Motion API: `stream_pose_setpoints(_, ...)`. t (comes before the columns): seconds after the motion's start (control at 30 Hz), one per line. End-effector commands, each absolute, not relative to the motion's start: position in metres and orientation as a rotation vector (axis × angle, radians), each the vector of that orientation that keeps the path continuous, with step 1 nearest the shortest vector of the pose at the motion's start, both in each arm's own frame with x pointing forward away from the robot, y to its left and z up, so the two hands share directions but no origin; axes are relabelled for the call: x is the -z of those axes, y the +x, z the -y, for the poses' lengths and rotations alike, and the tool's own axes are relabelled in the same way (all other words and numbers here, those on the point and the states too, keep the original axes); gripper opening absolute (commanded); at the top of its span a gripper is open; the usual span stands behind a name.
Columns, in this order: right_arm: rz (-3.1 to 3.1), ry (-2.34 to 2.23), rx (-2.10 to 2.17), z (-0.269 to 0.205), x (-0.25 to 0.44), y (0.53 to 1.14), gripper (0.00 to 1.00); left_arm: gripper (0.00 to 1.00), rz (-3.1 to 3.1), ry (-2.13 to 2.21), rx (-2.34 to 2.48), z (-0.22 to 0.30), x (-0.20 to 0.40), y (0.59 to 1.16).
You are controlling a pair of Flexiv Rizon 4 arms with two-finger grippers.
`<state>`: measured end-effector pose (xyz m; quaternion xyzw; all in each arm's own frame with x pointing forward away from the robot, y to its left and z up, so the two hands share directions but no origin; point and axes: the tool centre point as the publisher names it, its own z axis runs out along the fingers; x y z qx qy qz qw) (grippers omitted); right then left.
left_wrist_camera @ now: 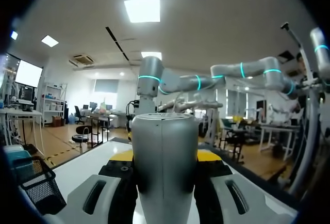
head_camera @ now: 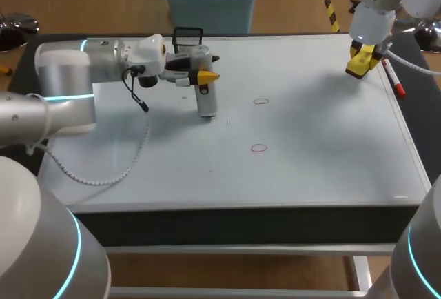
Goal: Pick up the inspection probe, press it on each red-marked spot on the whiteboard one by one, put down the probe, pick up the eraser, and wipe off all the red marks.
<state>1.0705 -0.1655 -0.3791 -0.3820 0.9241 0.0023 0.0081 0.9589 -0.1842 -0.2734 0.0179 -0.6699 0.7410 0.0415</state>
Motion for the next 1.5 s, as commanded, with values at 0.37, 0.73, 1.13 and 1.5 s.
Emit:
stream_pose_setpoints(0.37,-2.890,-1.198,-0.004,0.166,0.378,1.071,0.00,0.00,2.030,0.038,-2.247,0.189,0.281,0.960)
stream_pose_setpoints(0.73,-2.890,-1.198,-0.004,0.166,0.378,1.071,0.00,0.00,2.055,-0.001,-2.241,0.191,0.285,0.955)
stream_pose_setpoints(1.13,-2.890,-1.198,-0.004,0.166,0.378,1.071,0.00,0.00,2.065,-0.012,-2.239,0.189,0.283,0.953)
stream_pose_setpoints(1.5,-2.890,-1.198,-0.004,0.166,0.378,1.071,0.00,0.00,2.108,-0.012,-2.260,0.179,0.264,0.954)
